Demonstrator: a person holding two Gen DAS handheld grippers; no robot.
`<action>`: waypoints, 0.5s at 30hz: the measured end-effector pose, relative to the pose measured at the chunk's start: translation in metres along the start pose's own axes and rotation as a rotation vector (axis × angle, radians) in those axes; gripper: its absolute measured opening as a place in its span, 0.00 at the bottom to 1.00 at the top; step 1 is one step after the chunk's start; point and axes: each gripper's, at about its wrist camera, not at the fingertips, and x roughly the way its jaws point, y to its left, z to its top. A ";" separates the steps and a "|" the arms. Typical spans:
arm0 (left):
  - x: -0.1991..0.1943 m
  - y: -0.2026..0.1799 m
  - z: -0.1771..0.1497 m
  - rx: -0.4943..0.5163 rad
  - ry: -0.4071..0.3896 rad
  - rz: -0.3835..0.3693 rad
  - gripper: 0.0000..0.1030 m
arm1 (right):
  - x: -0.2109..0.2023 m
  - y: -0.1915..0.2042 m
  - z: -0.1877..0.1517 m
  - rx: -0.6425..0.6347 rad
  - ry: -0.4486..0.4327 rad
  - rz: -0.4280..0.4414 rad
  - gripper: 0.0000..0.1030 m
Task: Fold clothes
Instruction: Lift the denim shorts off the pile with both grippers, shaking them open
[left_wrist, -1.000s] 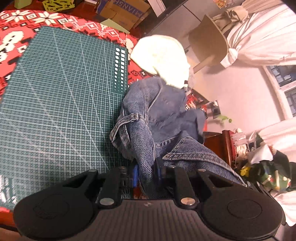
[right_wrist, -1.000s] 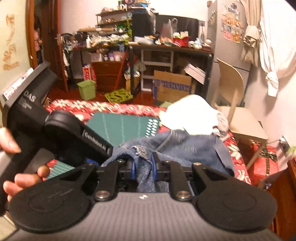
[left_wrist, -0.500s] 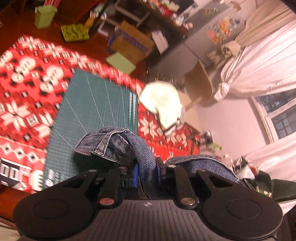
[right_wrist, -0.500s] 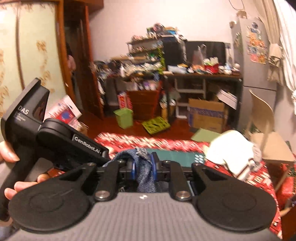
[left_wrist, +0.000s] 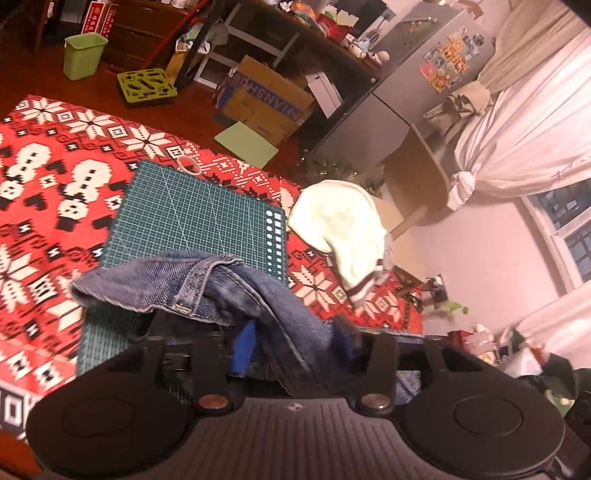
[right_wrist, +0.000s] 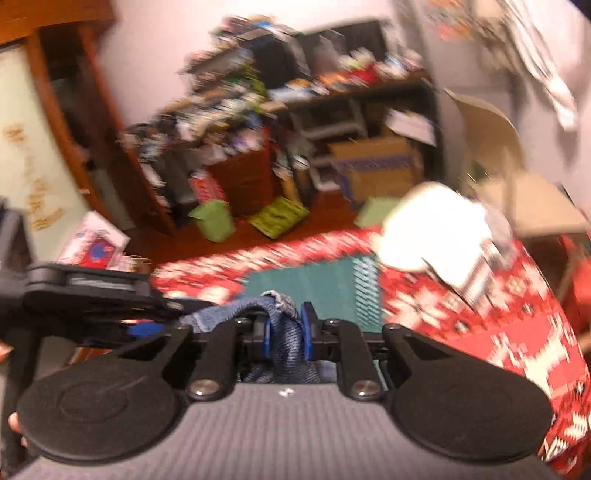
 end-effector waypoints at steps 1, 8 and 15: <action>0.008 0.002 -0.001 0.007 0.001 -0.005 0.55 | 0.009 -0.017 -0.004 0.027 0.018 -0.027 0.17; 0.034 0.019 -0.004 0.054 0.024 -0.012 0.68 | 0.078 -0.100 -0.017 0.108 0.097 -0.120 0.17; 0.008 0.047 -0.025 0.298 -0.147 0.172 0.75 | 0.128 -0.150 -0.022 0.126 0.140 -0.182 0.16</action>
